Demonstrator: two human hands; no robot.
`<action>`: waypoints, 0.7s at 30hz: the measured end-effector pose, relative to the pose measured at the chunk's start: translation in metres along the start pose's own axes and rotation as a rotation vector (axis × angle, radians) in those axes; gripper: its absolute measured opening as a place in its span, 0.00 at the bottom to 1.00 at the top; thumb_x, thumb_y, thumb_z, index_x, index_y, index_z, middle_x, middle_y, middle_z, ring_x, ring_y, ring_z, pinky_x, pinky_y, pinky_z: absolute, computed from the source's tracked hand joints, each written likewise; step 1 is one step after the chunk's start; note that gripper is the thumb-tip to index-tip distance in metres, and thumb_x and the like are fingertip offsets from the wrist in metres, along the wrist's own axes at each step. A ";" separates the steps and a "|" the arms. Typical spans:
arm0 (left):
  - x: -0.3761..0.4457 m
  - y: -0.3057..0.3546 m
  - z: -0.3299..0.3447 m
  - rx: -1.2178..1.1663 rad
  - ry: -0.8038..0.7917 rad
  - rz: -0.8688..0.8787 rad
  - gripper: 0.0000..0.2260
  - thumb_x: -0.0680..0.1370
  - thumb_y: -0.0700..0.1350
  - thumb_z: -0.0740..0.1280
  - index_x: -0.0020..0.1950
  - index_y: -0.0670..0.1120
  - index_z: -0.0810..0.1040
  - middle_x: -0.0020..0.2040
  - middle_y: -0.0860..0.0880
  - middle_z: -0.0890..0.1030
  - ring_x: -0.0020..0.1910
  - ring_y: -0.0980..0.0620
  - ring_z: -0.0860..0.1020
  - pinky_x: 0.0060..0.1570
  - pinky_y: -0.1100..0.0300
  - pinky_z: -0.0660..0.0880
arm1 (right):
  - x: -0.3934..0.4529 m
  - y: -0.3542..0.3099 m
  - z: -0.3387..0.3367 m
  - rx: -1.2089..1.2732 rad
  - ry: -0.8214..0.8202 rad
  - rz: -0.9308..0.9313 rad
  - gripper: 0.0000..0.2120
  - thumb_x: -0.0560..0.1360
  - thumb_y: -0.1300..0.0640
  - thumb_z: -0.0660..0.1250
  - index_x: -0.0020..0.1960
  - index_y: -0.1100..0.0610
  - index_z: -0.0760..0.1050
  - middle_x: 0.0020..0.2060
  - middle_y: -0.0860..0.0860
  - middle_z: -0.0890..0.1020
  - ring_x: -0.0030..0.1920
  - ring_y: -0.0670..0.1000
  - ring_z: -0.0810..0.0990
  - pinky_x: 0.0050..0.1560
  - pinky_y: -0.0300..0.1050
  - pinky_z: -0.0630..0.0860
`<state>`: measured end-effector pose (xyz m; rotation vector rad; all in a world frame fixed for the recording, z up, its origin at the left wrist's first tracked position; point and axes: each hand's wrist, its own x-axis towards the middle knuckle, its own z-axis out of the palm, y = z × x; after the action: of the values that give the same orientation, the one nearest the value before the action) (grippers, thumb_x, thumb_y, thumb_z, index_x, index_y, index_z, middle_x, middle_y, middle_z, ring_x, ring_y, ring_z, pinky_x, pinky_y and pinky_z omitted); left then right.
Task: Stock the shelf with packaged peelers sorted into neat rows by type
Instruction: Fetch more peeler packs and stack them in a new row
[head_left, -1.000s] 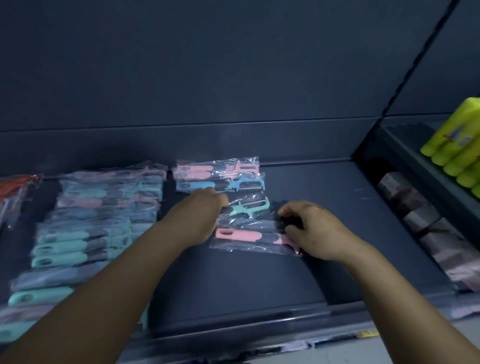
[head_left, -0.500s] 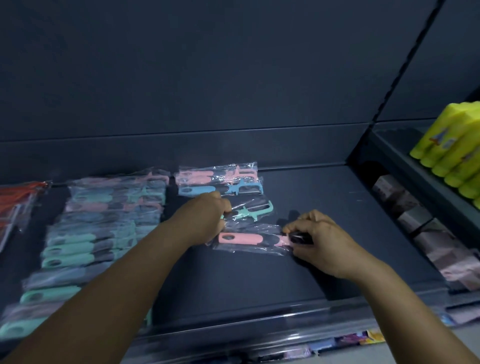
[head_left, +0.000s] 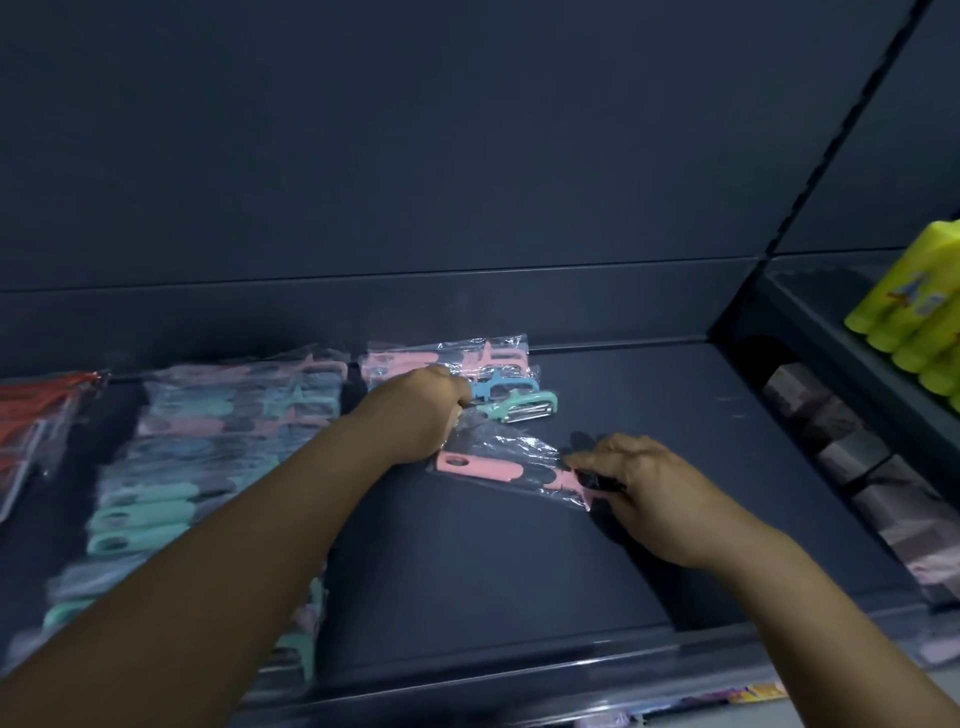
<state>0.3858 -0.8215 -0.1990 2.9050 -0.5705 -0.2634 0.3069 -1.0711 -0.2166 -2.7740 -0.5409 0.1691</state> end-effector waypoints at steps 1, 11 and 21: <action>0.002 0.000 -0.001 -0.001 0.013 -0.005 0.13 0.79 0.40 0.59 0.60 0.49 0.75 0.59 0.48 0.74 0.56 0.46 0.74 0.54 0.54 0.72 | 0.001 0.000 0.000 -0.002 0.003 -0.002 0.29 0.72 0.67 0.59 0.69 0.45 0.69 0.59 0.48 0.75 0.60 0.53 0.72 0.64 0.39 0.65; -0.006 0.003 -0.012 -0.019 0.190 0.144 0.13 0.78 0.44 0.63 0.61 0.51 0.76 0.59 0.51 0.75 0.61 0.49 0.71 0.56 0.58 0.69 | 0.014 0.013 0.001 0.013 0.081 0.062 0.29 0.68 0.70 0.57 0.64 0.48 0.73 0.56 0.47 0.77 0.56 0.53 0.73 0.58 0.42 0.71; -0.014 0.014 0.014 0.119 0.091 0.203 0.26 0.77 0.63 0.58 0.69 0.49 0.71 0.62 0.51 0.73 0.63 0.50 0.68 0.64 0.56 0.66 | 0.020 0.011 0.002 0.028 0.056 -0.029 0.18 0.73 0.65 0.59 0.59 0.51 0.72 0.53 0.48 0.77 0.53 0.51 0.72 0.55 0.37 0.67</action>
<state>0.3652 -0.8310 -0.2077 2.9221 -0.8866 -0.0717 0.3289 -1.0721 -0.2234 -2.7329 -0.5602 0.0908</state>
